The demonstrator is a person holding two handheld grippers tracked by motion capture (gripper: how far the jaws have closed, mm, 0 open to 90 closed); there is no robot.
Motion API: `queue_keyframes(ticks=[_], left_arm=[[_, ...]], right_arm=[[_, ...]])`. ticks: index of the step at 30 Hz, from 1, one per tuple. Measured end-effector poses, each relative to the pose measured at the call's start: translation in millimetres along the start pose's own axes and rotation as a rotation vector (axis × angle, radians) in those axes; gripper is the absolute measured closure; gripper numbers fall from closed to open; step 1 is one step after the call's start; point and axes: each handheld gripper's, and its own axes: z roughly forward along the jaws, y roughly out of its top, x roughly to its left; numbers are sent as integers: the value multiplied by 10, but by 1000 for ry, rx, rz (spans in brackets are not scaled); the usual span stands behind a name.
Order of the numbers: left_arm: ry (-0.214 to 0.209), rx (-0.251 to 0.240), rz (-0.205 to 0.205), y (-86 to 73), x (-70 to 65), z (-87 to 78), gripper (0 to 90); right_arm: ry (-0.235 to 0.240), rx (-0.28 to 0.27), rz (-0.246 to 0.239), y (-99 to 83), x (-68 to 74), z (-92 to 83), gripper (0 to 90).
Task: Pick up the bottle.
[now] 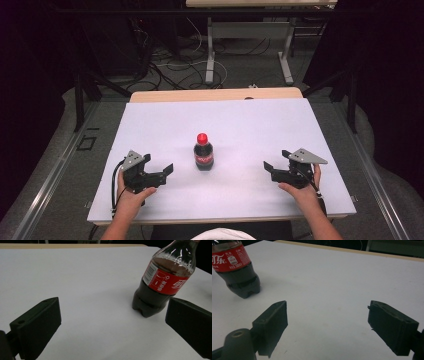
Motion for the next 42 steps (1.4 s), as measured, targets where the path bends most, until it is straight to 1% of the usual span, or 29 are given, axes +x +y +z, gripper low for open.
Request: queue_keyframes(ticks=[1, 2, 3, 4, 5, 6, 7, 8, 9, 10, 12, 13, 14, 15, 16, 19, 20, 21, 23, 24, 25, 26, 30, 32, 36, 38, 39, 40, 42], left_arm=[[3, 0, 13, 6, -5, 5, 4], [2, -1, 19, 10, -9, 16, 4], [-1, 7, 28, 16, -7, 27, 4], [-6, 11, 30, 20, -13, 48, 4], [-5, 27, 49, 29, -13, 60, 5], [-14, 23, 35, 41, -35, 87, 5], [-24, 24, 39, 63, -53, 110, 4], [-26, 24, 50, 92, -75, 130, 5], [-33, 31, 60, 125, -97, 149, 5], [-37, 29, 69, 156, -123, 173, 5], [-39, 32, 93, 214, -172, 216, 5], [-49, 33, 102, 241, -190, 239, 6], [-67, 37, 105, 269, -210, 261, 8], [-79, 38, 114, 295, -230, 287, 12], [-93, 46, 118, 322, -254, 315, 22], [-128, 57, 139, 393, -325, 423, 22], [-134, 53, 142, 410, -349, 459, 25], [-144, 50, 143, 426, -375, 494, 33], [-153, 53, 151, 448, -427, 563, 34], [-153, 55, 152, 455, -450, 596, 34], [-155, 59, 156, 463, -467, 628, 35], [-161, 60, 155, 465, -484, 664, 36], [-173, 89, 164, 454, -524, 797, 36], [-173, 90, 156, 435, -548, 858, 36], [-177, 119, 189, 406, -578, 955, 46], [-175, 112, 187, 389, -589, 1001, 53], [-172, 112, 190, 387, -593, 1016, 61], [-173, 116, 191, 385, -593, 1028, 70], [-180, 111, 179, 376, -601, 1052, 86]], right_arm=[[-1, 9, 16, -5, 3, -7, 156], [6, 26, 16, -6, -8, -12, 159], [9, 16, 23, -17, -15, 4, 163], [11, 28, 22, -22, -28, 9, 169], [13, 37, 22, -21, -36, 14, 179], [3, 34, 21, -21, -39, 19, 190], [2, 32, 22, -17, -39, 15, 200], [8, 28, 18, -12, -41, 14, 202], [-6, 21, 8, -7, -44, 18, 200], [0, 24, 17, 2, -37, 12, 199], [6, 23, -5, 14, -31, 26, 200], [8, 24, 7, 14, -7, 27, 200], [8, 26, -16, 16, -8, 27, 201], [17, 18, -14, 14, 2, 32, 201], [13, 27, -29, 19, 10, 21, 201], [1, 20, -16, 21, 20, 13, 200], [6, 28, -12, 27, 16, 3, 199], [7, 20, -5, 25, 17, 7, 199], [15, 19, -9, 23, -4, 12, 199], [9, 21, -8, 19, -10, 18, 198], [16, 18, -12, 14, -21, 27, 196], [13, 29, 4, 4, -25, 31, 191], [18, 32, 7, 0, -39, 36, 190], [24, 30, 17, 1, -34, 34, 191], [27, 29, 15, 3, -29, 37, 191], [31, 29, 11, 4, -27, 42, 191], [27, 45, 11, 8, -20, 30, 191], [19, 30, 15, 3, -8, 44, 191], [27, 34, 9, 5, -9, 44, 191]])
